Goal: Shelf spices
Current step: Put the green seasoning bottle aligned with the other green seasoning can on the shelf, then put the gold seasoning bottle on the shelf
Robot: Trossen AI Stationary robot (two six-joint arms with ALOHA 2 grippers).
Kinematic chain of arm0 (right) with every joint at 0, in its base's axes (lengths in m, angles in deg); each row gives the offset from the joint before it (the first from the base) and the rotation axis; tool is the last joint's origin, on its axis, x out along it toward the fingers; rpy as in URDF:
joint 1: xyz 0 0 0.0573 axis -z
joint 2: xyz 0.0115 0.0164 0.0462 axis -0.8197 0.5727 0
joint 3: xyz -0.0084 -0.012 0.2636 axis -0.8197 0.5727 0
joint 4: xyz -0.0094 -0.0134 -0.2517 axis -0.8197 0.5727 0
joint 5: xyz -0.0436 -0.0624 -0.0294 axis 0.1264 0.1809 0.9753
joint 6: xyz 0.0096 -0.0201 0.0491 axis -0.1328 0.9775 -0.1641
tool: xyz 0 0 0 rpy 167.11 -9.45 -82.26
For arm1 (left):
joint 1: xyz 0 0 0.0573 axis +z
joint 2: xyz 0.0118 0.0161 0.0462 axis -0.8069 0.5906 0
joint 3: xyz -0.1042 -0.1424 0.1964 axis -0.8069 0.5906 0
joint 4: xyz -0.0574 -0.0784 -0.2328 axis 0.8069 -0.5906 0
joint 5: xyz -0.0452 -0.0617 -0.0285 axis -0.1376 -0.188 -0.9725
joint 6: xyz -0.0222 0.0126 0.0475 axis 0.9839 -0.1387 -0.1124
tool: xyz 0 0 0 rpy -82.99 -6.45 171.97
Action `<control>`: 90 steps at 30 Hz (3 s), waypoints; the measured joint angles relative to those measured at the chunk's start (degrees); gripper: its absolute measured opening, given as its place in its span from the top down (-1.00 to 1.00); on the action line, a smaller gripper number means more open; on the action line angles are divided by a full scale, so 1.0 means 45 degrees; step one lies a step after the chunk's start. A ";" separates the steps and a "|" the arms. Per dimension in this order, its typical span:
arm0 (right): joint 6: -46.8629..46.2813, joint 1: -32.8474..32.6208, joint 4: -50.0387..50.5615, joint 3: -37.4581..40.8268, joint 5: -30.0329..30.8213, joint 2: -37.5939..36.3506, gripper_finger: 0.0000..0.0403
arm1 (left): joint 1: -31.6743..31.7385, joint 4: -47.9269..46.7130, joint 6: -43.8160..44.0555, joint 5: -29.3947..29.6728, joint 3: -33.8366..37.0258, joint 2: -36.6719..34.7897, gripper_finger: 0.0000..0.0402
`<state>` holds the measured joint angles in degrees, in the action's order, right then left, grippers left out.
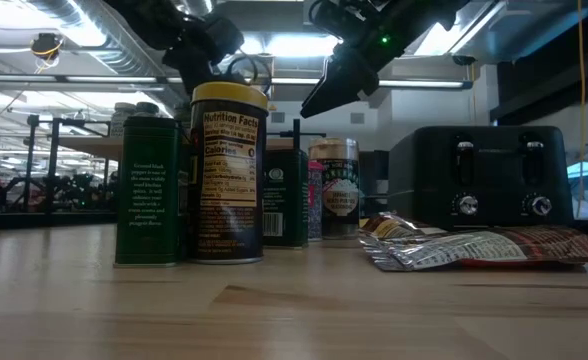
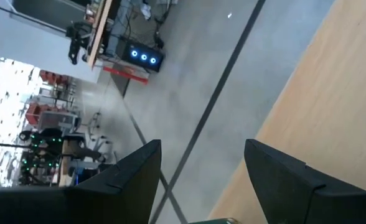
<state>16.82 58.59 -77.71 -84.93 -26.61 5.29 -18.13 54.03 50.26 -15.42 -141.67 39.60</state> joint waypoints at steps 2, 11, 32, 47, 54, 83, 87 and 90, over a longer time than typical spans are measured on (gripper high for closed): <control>0.0000 0.0000 0.0000 0.0000 0.0000 0.0000 -0.53 | 0.0003 -0.0159 0.0027 0.0007 0.0000 0.0000 -0.12; 0.0000 0.0005 0.0087 0.0000 -0.0005 0.0000 -0.53 | 0.0003 -0.1003 0.0144 0.0578 0.0000 -0.0005 -0.12; 0.0019 0.0000 -0.0319 0.0529 0.0000 0.0000 -0.53 | 0.0143 -0.3297 0.2288 0.1233 0.0010 -0.0757 -0.12; 0.0083 0.0000 -0.0818 0.0532 0.0000 0.0000 -0.53 | 0.0105 -0.1778 0.1907 0.0504 0.0010 -0.1093 -0.12; 0.0078 0.0000 -0.0806 0.0532 0.0000 0.0000 -0.53 | 0.0234 -0.0793 0.1198 0.0398 0.0010 -0.1088 -0.12; -0.0019 0.0000 -0.0811 0.0532 0.0010 0.0000 -0.53 | -0.2909 -0.3007 0.3644 -0.4343 0.0005 -0.5083 -0.12; -0.0112 -0.0024 -0.0801 0.0534 0.0010 0.0000 -0.53 | -0.3770 -0.4350 0.5198 -0.5200 0.0273 -0.6177 -0.12; -0.0310 -0.0024 -0.0806 0.0534 0.0007 0.0000 -0.53 | -0.4482 -0.3965 0.5596 -0.5240 0.1338 -0.7190 -0.12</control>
<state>15.42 58.48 -81.34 -82.52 -26.58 5.29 -38.30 36.19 75.44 -39.00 -135.65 7.25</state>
